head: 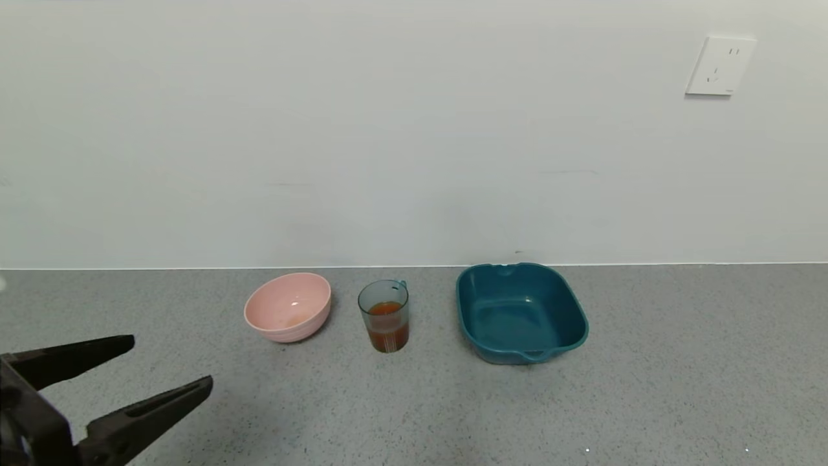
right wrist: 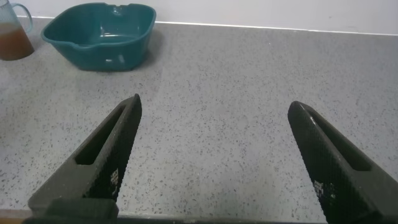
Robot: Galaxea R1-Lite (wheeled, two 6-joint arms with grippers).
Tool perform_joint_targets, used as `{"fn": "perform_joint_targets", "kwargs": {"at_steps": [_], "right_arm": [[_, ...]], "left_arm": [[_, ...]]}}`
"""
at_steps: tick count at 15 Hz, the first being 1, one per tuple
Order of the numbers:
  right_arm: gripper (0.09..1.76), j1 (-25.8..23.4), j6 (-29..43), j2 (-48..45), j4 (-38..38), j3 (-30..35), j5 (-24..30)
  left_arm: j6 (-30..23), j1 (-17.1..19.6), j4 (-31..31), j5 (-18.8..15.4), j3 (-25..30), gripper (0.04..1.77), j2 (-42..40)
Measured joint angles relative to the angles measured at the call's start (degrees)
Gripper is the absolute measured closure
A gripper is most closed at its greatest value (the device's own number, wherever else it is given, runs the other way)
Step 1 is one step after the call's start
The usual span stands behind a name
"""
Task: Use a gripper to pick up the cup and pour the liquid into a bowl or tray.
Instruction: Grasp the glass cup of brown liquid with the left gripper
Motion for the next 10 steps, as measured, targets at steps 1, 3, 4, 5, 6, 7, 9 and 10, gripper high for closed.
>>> {"fn": "perform_joint_targets", "kwargs": {"at_steps": [1,3,4,5,6,7,9,10], "right_arm": [[0.14,0.0,0.0,0.0,0.0,0.0,0.02],[0.14,0.0,-0.02,0.0,0.0,0.0,0.02],[0.14,0.0,-0.02,0.0,0.0,0.0,0.02],[0.14,0.0,-0.02,0.0,0.0,0.0,0.02],[0.14,0.0,-0.02,0.0,0.0,0.0,0.02],[0.14,0.0,-0.02,0.0,0.0,0.0,0.0],[0.14,0.0,-0.02,0.0,0.0,0.0,0.0],[0.14,0.0,-0.02,0.0,0.0,0.0,0.02]], "left_arm": [[-0.15,-1.57,-0.16,0.16,0.0,0.09,1.63],[-0.34,-4.28,-0.9,1.49,0.11,0.09,5.07],[-0.56,-5.55,-1.99,2.58,0.39,0.09,6.73],[-0.94,-6.81,-3.36,3.85,0.93,0.09,8.44],[-1.24,-8.19,-5.36,5.03,1.6,0.09,10.29],[-1.41,-9.44,-7.4,6.18,2.43,0.09,12.15],[-2.61,-12.11,-12.58,8.73,4.22,0.09,16.41],[-3.35,-13.37,-15.47,10.13,5.27,0.09,18.64]]}}
